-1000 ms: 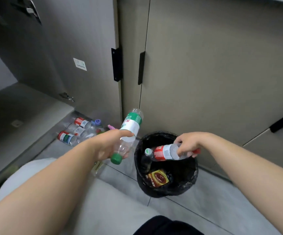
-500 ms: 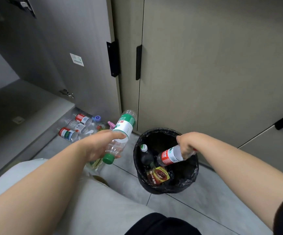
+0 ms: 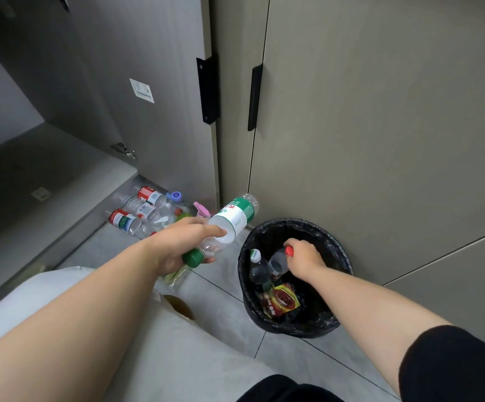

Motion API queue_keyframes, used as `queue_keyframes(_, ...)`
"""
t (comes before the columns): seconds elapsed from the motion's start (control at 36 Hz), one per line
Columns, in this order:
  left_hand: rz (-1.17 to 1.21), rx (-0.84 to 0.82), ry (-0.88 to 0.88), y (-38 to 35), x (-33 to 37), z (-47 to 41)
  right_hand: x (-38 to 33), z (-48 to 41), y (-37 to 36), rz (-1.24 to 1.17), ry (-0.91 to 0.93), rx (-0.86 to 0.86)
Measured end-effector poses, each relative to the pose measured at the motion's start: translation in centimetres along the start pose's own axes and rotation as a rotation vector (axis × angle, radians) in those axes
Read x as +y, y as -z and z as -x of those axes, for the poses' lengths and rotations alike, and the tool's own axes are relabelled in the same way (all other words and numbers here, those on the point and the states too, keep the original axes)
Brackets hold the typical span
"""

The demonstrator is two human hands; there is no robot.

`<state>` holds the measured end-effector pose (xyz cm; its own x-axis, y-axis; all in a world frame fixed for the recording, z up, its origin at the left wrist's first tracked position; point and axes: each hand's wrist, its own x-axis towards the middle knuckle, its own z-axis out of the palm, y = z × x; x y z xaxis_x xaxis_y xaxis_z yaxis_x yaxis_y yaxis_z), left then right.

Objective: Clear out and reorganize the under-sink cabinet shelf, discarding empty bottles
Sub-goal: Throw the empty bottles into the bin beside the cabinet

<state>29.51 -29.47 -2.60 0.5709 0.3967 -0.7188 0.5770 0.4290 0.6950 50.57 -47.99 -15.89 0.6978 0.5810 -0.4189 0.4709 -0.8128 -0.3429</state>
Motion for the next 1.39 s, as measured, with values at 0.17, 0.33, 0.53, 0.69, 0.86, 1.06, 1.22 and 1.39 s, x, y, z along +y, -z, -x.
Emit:
queue_keyframes(0.17, -0.009, 0.016, -0.078, -0.1, 0.2, -0.2, -0.4, -0.7, -0.2, -0.036, 0.001, -0.032)
queue_keyframes(0.33, -0.034, 0.084, -0.220, -0.3, 0.6, -0.2, -2.7, 1.0, 2.4, -0.138, 0.149, 0.375)
queue_keyframes(0.53, -0.061, 0.167, -0.362, -1.2, 1.2, 0.6, -8.9, 4.1, 7.2, 0.018, 0.758, 0.422)
queue_keyframes(0.69, -0.079, 0.139, -0.472, -1.6, 1.3, 1.8, -12.3, 5.3, 8.3, 0.243, 0.881, 0.436)
queue_keyframes(0.86, -0.073, 0.172, -0.528, -1.3, 0.8, 1.2, -10.4, 5.3, 10.4, -0.081, 0.593, 0.230)
queue_keyframes(1.06, -0.528, 0.292, -0.477, -0.6, -0.7, 0.1, -2.3, 3.3, 10.2, -0.107, 0.235, 0.103)
queue_keyframes(1.22, -0.570, 0.283, -0.474, -0.7, -0.7, -0.4, 2.4, 3.0, 6.8, 0.077, 0.124, 0.167)
queue_keyframes(1.39, -0.616, 0.261, -0.449, -0.8, -0.9, -0.9, 3.2, 3.4, 3.8, 0.128, 0.029, 0.169)
